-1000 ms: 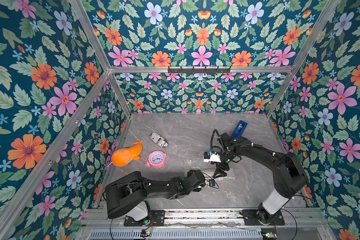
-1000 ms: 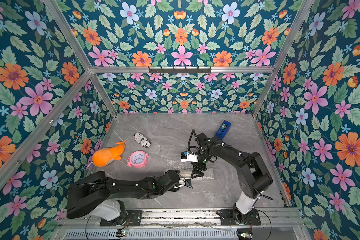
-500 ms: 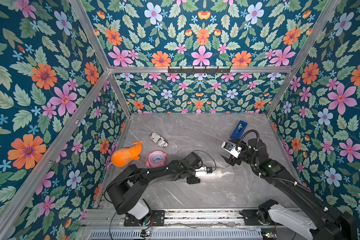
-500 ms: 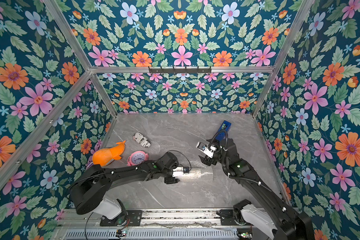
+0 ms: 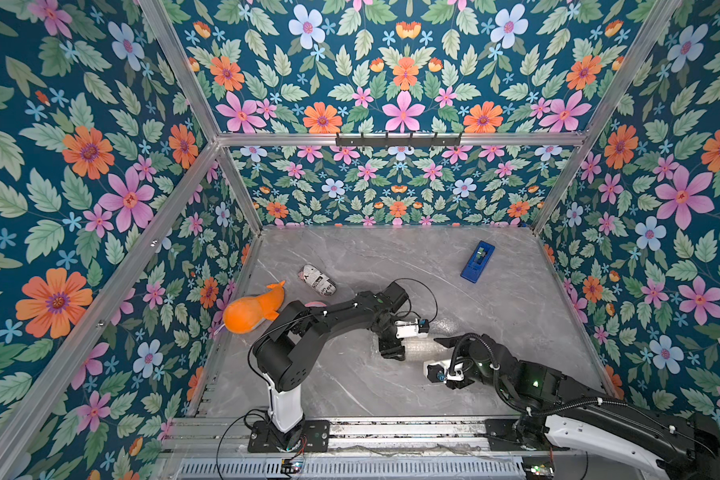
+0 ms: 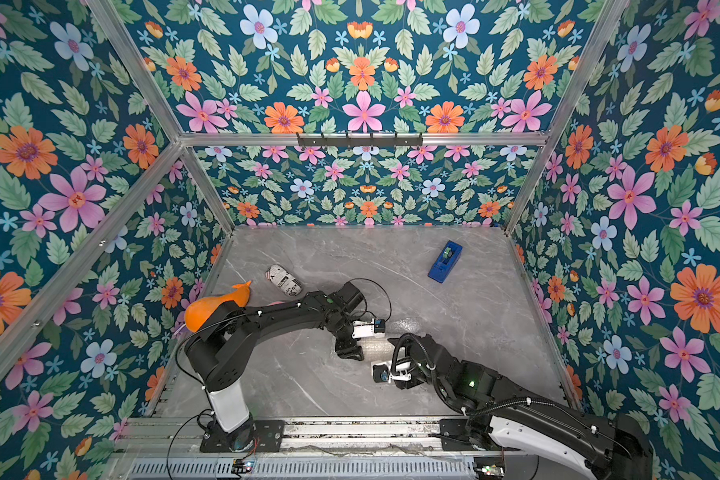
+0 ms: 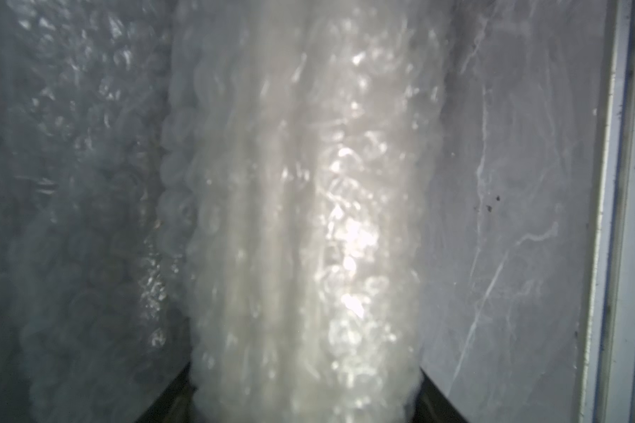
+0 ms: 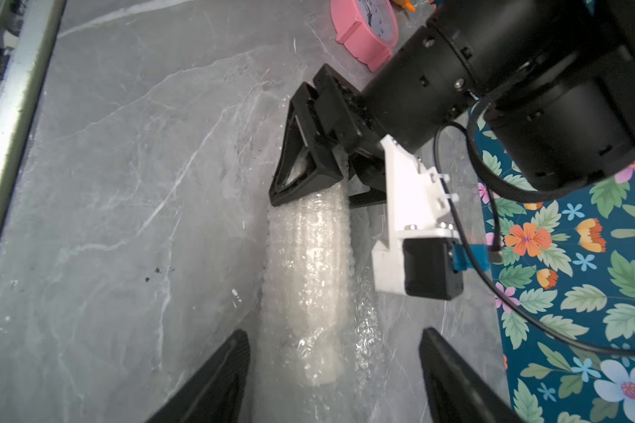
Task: Wrap vases in bubble wrap
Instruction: Wrap the vase in bubble wrap.
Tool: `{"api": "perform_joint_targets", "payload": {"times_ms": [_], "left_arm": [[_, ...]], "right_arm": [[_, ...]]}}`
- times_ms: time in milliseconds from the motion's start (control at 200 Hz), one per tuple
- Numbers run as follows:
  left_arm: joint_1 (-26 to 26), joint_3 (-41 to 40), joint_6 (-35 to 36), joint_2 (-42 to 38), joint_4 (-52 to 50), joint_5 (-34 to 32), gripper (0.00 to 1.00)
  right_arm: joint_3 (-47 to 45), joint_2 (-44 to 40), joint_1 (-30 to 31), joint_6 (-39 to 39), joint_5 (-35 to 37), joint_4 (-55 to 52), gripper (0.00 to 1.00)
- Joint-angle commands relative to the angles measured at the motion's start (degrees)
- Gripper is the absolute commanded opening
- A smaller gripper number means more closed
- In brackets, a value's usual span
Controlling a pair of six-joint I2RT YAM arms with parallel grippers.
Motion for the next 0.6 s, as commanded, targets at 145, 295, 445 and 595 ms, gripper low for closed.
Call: {"api": "perform_joint_targets", "payload": {"times_ms": [145,295,445,595], "left_arm": [[0.77,-0.59,1.50,1.97,-11.36,-1.11,0.47],[0.77,0.71,1.85,4.95,-14.46,-3.37,0.47],[1.03,1.55,1.60,6.66,-14.36,-3.17,0.47],[1.69,3.22,1.43,7.79,-14.64,-3.81,0.47]], "right_arm": [[-0.92,7.46,0.74,-1.49,-0.34,9.34,0.75],[-1.18,13.72,-0.59,0.07,-0.93,15.95,0.73],[-0.18,16.61,-3.37,1.61,-5.42,15.35,0.70],[-0.08,18.66,-4.36,1.04,-6.86,14.30,0.70]]}}
